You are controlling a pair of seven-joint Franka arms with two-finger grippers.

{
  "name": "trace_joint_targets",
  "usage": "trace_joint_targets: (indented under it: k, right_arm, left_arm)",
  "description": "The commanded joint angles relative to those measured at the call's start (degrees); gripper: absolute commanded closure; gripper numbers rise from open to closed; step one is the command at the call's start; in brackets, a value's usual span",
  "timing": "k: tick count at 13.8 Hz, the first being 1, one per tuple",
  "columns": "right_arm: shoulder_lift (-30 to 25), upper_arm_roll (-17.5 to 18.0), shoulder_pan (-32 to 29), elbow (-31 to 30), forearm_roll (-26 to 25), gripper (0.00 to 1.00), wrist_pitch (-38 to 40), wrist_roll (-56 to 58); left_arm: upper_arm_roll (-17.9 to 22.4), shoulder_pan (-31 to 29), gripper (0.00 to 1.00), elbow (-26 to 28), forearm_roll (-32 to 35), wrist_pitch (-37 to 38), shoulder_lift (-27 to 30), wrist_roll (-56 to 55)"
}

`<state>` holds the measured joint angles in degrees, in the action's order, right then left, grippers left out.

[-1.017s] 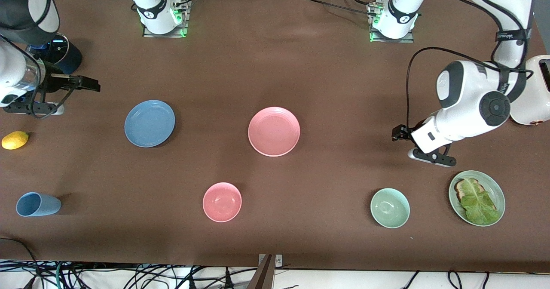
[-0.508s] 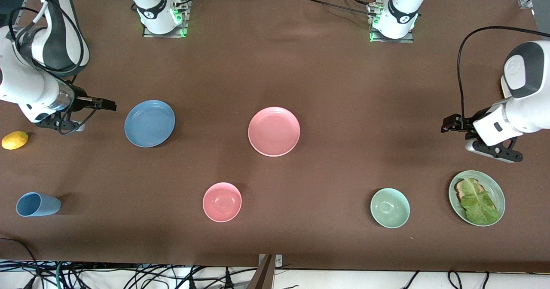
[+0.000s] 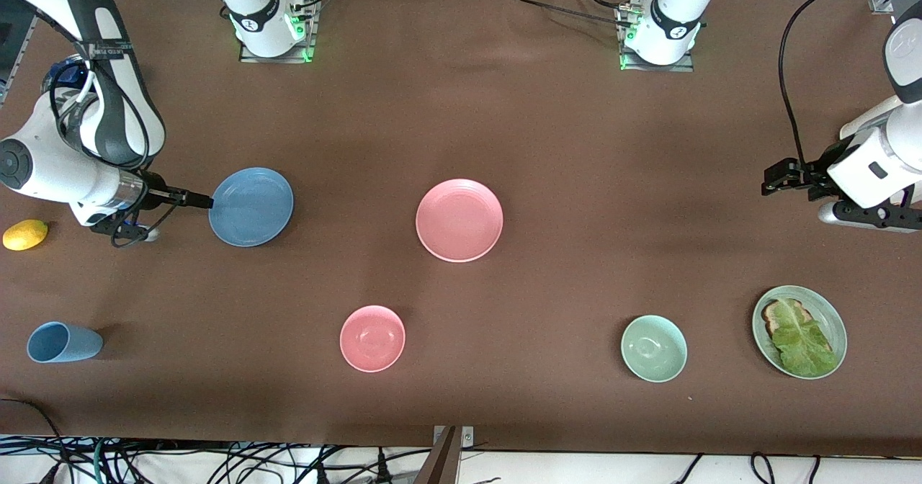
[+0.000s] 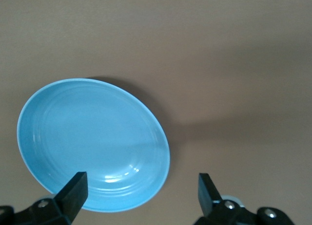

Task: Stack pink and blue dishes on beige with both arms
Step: 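Reach the right gripper to the blue plate while the left gripper withdraws, then close the right gripper on the blue plate rim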

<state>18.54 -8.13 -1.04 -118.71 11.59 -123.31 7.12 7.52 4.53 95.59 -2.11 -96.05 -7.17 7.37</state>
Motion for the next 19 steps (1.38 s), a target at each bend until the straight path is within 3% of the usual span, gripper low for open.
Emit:
trace_joint_targets:
  k: [1,2,9,11,12,14,16,17,19]
  right_arm:
    - [2.5,0.1,-2.9,-0.2,5.2,0.00,-1.6,8.7]
    - [3.4,0.0,-3.7,-0.1,6.6,0.00,-2.3,11.5]
    - [8.5,0.1,-4.4,0.0,14.4,0.01,-5.8,21.2]
    - [9.2,0.1,-4.5,0.1,14.4,0.16,-5.7,22.8]
    - [9.5,0.1,-4.5,0.1,14.4,0.29,-5.7,23.9]
    - [9.8,0.2,-5.4,0.2,14.6,0.63,-5.7,27.4]
    - [10.7,0.3,-5.8,0.8,14.6,0.83,-5.8,30.0]
    - [10.6,0.3,-5.8,0.8,14.6,0.98,-5.7,30.3]
    - [10.6,0.4,-5.7,1.1,14.6,1.00,-5.4,30.2]
  left_arm:
    - [-0.2,-0.1,0.15,0.1,1.7,3.5,2.9,-3.8]
    - [-0.1,-0.2,0.01,0.2,1.7,4.1,3.6,-4.1]
    - [-2.2,-0.3,0.00,-0.1,1.9,7.4,5.9,-5.1]
    - [-2.3,-0.3,0.00,-1.1,1.1,7.4,7.2,-5.3]
    - [-2.4,-0.7,0.00,-1.4,0.9,7.9,7.4,-5.2]
    - [-2.4,-0.7,0.00,-1.4,1.0,13.0,7.4,-5.1]
    - [-2.4,-0.6,0.00,-1.6,0.9,15.4,7.4,-5.3]
    - [-2.4,-0.6,0.00,-1.6,0.9,15.4,7.3,-5.3]
    - [-2.4,-0.4,0.00,-1.7,0.9,15.3,6.7,-5.3]
